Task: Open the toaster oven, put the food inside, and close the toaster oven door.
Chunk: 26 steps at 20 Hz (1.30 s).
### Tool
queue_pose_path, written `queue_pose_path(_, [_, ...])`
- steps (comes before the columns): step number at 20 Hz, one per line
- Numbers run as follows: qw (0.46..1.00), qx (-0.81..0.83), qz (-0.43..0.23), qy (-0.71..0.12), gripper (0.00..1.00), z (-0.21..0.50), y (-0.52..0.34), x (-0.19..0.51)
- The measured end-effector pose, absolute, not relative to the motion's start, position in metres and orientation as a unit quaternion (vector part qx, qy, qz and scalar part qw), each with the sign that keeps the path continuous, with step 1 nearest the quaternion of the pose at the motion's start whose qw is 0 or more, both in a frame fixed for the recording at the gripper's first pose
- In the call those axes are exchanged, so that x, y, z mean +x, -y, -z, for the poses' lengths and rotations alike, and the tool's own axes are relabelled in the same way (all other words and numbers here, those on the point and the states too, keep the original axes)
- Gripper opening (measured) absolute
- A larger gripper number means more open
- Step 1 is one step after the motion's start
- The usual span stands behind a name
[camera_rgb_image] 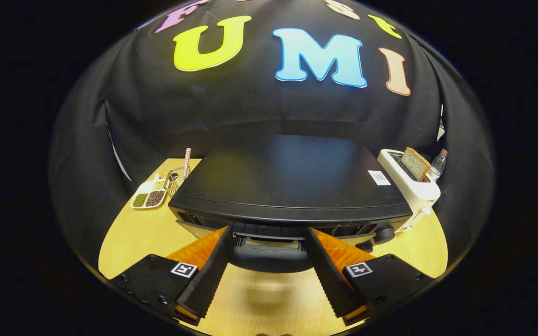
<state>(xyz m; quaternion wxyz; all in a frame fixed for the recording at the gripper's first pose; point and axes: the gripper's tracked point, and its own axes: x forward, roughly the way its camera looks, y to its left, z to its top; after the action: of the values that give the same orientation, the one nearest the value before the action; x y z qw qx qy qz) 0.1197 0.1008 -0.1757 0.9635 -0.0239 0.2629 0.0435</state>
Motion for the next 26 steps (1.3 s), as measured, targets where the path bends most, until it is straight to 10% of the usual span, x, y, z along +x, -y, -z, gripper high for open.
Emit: queue_pose_path(26, [0.945,-0.038,-0.083,-0.313,0.96,0.217,-0.099,0.097])
